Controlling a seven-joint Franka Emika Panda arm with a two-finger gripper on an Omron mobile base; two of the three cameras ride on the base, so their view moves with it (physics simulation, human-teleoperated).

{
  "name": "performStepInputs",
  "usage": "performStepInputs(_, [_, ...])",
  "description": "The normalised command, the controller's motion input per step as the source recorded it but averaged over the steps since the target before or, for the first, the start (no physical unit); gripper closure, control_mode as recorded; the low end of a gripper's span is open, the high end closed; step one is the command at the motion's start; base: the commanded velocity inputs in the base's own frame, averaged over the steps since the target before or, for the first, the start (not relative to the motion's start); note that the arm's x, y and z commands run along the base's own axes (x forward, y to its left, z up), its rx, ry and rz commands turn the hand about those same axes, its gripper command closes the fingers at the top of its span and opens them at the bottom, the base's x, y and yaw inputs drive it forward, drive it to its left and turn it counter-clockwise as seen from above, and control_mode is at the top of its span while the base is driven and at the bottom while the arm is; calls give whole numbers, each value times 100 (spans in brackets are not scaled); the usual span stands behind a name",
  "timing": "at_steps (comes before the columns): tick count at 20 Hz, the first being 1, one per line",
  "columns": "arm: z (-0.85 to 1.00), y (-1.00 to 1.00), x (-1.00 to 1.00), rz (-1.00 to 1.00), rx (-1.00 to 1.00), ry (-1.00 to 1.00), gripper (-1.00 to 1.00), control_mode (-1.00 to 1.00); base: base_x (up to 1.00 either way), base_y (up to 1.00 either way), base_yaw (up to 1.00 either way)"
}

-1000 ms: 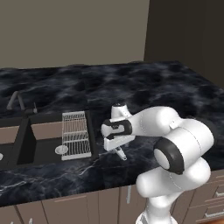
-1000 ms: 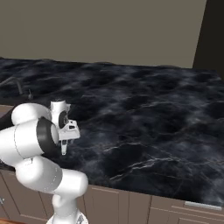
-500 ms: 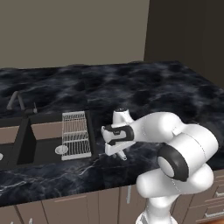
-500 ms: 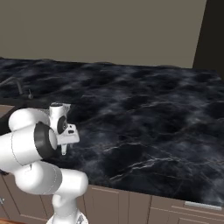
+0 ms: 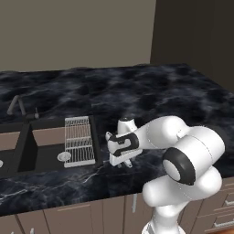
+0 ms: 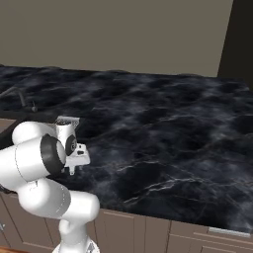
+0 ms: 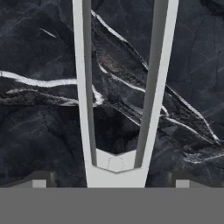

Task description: Pick up the tongs from the counter and place them near the plate next to the oven.

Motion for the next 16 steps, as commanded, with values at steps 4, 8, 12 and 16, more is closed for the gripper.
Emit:
performStepInputs(4, [-4,0,0,0,0,0,-100,-100,0,0,0])
performStepInputs(8, [0,0,0,0,0,0,100,-100,0,0,0])
performStepInputs(12, [0,0,0,0,0,0,100,-100,0,0,0])
performStepInputs(16, [0,0,0,0,0,0,100,-100,0,0,0])
